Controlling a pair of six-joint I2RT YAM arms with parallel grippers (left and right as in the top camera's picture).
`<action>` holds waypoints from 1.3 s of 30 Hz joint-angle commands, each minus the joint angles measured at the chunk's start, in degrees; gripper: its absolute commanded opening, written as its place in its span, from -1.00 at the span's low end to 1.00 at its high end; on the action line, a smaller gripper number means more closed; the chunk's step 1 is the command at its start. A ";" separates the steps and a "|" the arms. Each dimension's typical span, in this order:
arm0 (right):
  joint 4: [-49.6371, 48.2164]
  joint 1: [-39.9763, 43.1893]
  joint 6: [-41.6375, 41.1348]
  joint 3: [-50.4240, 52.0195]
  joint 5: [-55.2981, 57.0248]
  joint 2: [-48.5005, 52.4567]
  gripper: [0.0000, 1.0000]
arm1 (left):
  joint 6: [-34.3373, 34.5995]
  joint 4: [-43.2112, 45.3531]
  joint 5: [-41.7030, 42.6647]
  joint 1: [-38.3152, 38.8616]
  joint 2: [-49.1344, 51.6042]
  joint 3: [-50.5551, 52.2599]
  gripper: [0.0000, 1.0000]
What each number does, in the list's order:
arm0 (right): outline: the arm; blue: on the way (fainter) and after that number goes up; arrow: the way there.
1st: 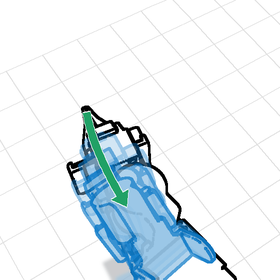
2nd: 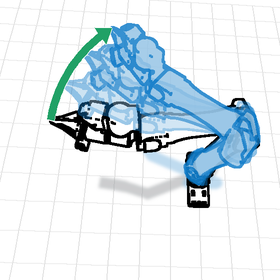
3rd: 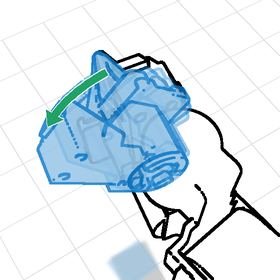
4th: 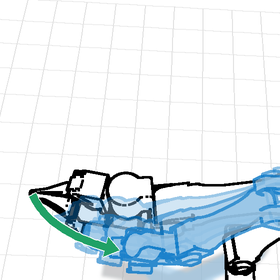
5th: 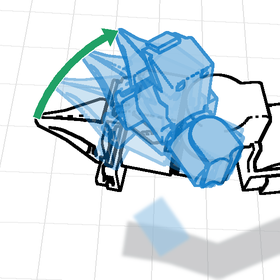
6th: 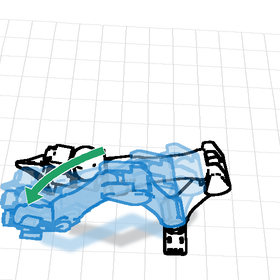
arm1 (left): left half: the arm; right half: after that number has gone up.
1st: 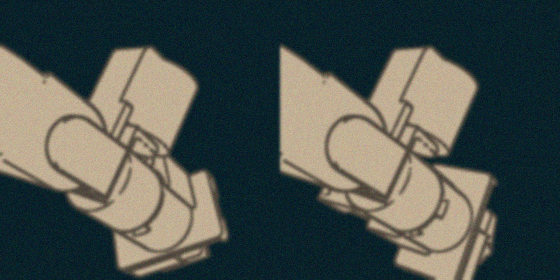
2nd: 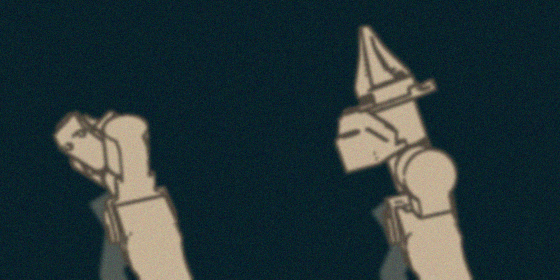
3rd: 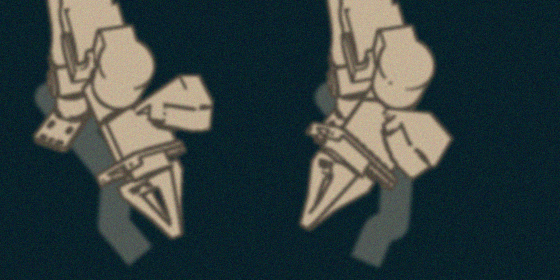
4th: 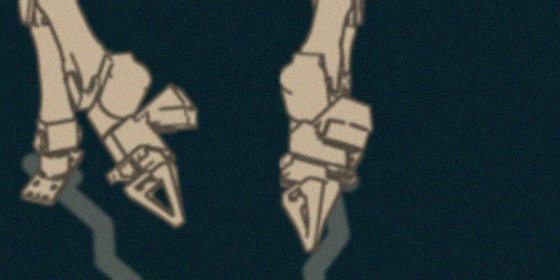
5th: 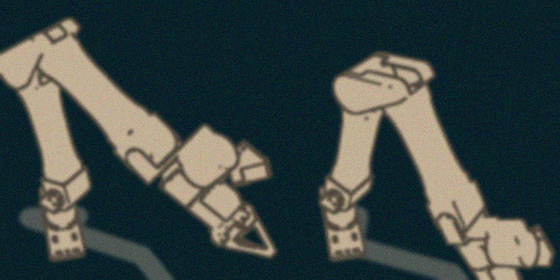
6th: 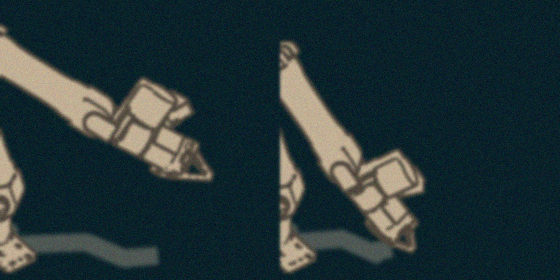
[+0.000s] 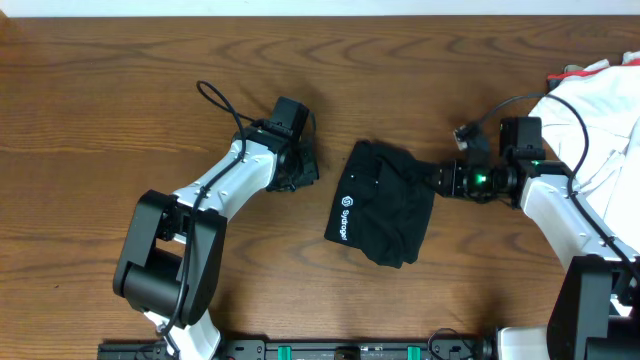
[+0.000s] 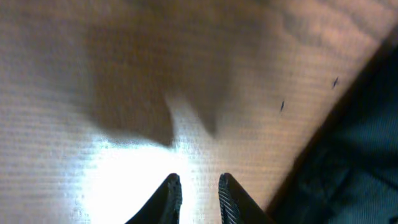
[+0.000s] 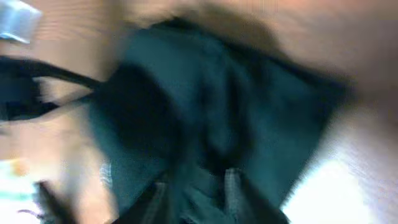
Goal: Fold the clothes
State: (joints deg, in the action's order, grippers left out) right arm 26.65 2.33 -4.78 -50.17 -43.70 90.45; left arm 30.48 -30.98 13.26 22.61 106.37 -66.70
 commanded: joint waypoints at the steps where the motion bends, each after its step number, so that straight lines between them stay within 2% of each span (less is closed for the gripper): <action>1: -3.78 -1.77 1.90 -0.26 -16.59 -0.90 -0.67 | -2.45 -1.31 0.85 0.07 -3.45 -0.79 -0.50; 4: -7.76 -6.08 1.36 -0.26 -18.51 -0.90 -0.75 | -3.04 -3.08 -0.72 0.07 -4.83 -0.79 -0.49; 7: -11.15 -11.67 -2.58 -0.26 -12.72 -0.87 -0.79 | -3.04 -5.07 -2.43 0.02 -5.68 -0.79 -0.49; 10: -13.18 -18.53 -8.48 -0.26 0.83 -0.81 -0.81 | -2.82 -6.19 -2.36 -0.31 -6.38 -0.79 -0.49; 13: -12.66 -25.11 -14.38 -0.26 22.80 -0.76 -0.78 | -2.82 -7.52 -2.38 -0.76 -7.48 -0.79 -0.49; 15: -11.67 -27.61 -15.41 -0.26 32.57 -0.76 -0.74 | -2.82 -8.26 -2.36 -1.07 -8.28 -0.79 -0.49; 19: -1.66 -28.76 -19.10 -0.50 53.46 -0.79 -0.75 | -2.84 -9.07 -2.40 -1.22 -10.10 -0.79 -0.48; 22: 11.15 -26.51 -24.11 -1.73 63.49 -1.11 -0.95 | -2.86 -9.07 -2.40 -1.22 -11.04 -0.79 -0.46; 26: 18.75 -23.74 -22.10 -2.54 64.35 -4.17 -0.97 | -2.82 -9.03 -3.08 -1.22 -11.13 -0.79 -0.44; 31: 19.67 -21.29 -16.76 -2.56 60.61 -11.96 -0.80 | -2.82 -9.03 -3.45 -1.22 -11.13 -0.79 -0.35; 33: 19.63 -20.35 -16.76 -2.56 59.21 -14.53 -0.82 | -2.84 -9.09 -3.43 -1.22 -11.13 -0.79 -0.34; 35: 18.23 -19.65 -13.18 -2.58 50.73 -16.92 -0.85 | -2.84 -9.09 -3.43 -1.22 -11.13 -0.79 -0.31; 37: 15.63 -19.47 -5.60 -2.58 37.22 -18.91 -0.75 | -2.82 -9.07 -3.43 -1.22 -11.13 -0.79 -0.25; 39: 14.12 -19.54 -4.35 -2.58 28.35 -19.52 -0.62 | -2.80 -8.98 -3.41 -1.22 -11.13 -0.79 -0.22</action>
State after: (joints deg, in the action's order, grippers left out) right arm 41.76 -17.37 -16.25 -51.72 2.33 72.18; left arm 28.25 -39.88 10.52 21.74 96.01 -66.70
